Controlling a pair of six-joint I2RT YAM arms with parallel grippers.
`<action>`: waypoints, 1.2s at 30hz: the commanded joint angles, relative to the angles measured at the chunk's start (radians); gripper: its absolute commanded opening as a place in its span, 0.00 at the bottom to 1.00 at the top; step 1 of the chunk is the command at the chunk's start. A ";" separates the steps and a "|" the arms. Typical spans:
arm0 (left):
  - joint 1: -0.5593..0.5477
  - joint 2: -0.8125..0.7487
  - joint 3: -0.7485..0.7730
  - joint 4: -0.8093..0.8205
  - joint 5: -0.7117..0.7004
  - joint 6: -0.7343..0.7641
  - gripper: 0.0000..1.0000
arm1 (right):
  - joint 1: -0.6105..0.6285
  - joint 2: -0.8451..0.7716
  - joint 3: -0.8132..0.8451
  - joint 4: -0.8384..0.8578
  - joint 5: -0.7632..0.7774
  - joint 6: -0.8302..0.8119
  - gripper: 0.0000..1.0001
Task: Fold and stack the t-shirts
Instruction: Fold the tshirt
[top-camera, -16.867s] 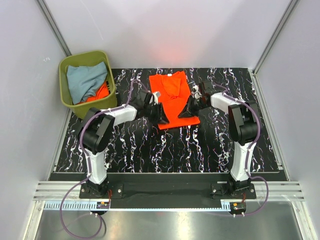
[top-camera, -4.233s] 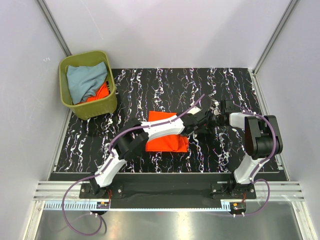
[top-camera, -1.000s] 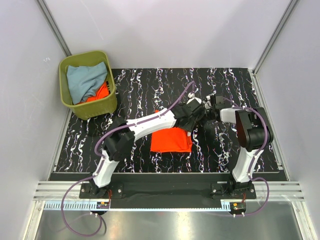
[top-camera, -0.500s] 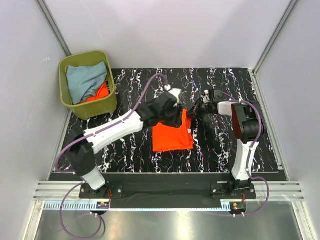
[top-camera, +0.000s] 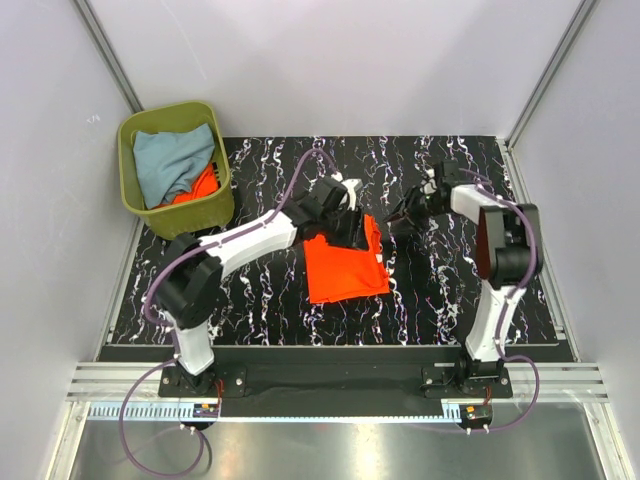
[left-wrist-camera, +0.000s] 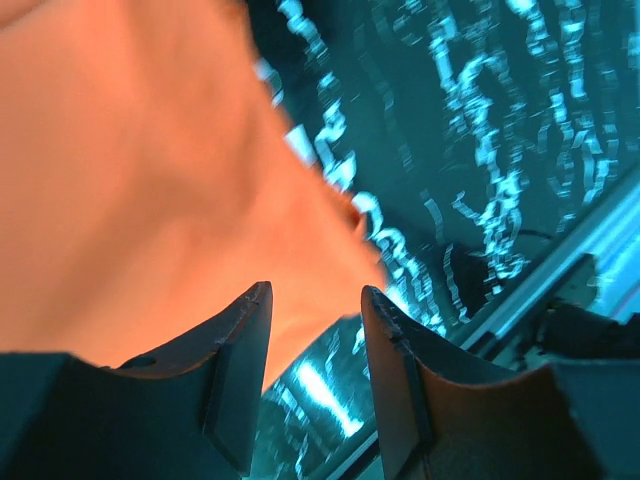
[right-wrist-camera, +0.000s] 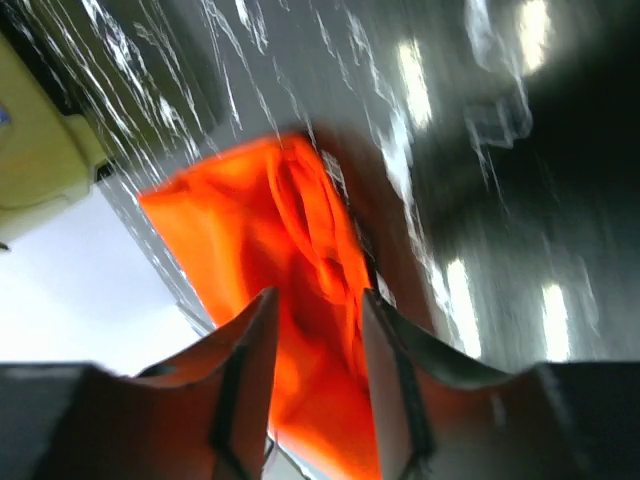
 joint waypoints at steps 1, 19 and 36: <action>0.037 0.062 0.086 0.107 0.137 0.011 0.45 | -0.012 -0.207 -0.066 -0.167 0.059 -0.066 0.48; 0.140 0.326 0.168 0.359 0.389 -0.043 0.41 | 0.131 -0.431 -0.373 -0.105 -0.175 -0.120 0.00; 0.170 0.510 0.267 0.390 0.427 -0.018 0.41 | 0.136 -0.242 -0.413 -0.055 -0.041 -0.077 0.00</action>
